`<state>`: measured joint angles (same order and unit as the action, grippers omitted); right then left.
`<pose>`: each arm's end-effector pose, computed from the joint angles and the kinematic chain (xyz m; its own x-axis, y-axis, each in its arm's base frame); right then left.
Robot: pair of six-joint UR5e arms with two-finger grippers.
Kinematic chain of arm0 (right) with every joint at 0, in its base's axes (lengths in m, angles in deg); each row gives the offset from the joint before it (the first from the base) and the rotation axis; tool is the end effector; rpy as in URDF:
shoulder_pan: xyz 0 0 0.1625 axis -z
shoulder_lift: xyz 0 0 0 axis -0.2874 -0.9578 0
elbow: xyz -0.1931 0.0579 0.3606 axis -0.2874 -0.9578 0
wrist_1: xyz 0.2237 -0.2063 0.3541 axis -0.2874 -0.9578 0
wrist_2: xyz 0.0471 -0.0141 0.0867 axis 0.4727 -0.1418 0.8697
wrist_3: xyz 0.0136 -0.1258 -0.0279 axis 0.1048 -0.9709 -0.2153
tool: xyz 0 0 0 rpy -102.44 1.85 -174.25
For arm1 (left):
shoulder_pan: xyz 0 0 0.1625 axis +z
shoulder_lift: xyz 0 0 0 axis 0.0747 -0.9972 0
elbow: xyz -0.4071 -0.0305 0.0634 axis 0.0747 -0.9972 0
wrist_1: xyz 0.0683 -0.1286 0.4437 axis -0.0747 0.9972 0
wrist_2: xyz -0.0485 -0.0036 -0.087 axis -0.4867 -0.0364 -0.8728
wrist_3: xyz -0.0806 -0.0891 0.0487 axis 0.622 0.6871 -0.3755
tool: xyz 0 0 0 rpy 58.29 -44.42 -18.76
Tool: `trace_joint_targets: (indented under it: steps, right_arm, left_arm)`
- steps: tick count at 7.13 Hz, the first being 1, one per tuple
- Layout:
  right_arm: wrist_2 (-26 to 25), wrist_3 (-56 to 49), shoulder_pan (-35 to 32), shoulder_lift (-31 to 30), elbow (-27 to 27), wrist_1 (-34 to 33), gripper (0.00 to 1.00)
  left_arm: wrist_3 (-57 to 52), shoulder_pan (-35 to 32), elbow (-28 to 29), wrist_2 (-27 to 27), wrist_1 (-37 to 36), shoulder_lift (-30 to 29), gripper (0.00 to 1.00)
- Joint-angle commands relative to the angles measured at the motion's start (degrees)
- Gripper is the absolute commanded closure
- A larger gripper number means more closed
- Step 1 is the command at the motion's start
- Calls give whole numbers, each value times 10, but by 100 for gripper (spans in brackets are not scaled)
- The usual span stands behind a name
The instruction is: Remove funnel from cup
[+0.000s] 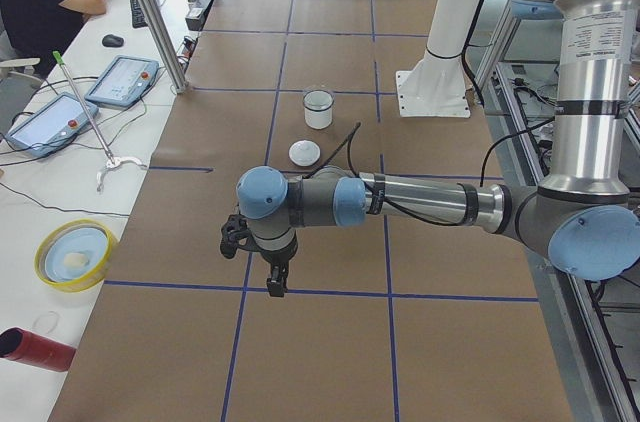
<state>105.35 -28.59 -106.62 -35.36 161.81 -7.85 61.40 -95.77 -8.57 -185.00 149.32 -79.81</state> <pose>0.0472 -0.5011 0.6820 0.7523 0.0163 0.6586 -0.0032 0.9998 -0.0211 -0.0558 -0.5286 0.6270 0.7072 0.0710 -0.7035 -0.0644 0.9973 0.0359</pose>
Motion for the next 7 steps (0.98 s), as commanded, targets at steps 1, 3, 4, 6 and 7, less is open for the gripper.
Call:
trace_joint_targets:
  steps: [1,3,4,6,7]
  right_arm:
    - [0,0,0,1,0,0,0]
    - [0,0,0,0,0,0,0]
    - [0,0,0,0,0,0,0]
    - [0,0,0,0,0,0,0]
    - [0,0,0,0,0,0,0]
  left_arm:
    - [0,1,3,-1,0,0,0]
    - [0,1,6,-1,3,-1,0]
    - [0,2,7,0,5,-3,0]
    - [8,3,3,-1,3,-25,0]
    - [23,3,-2,0,-2,-57,0]
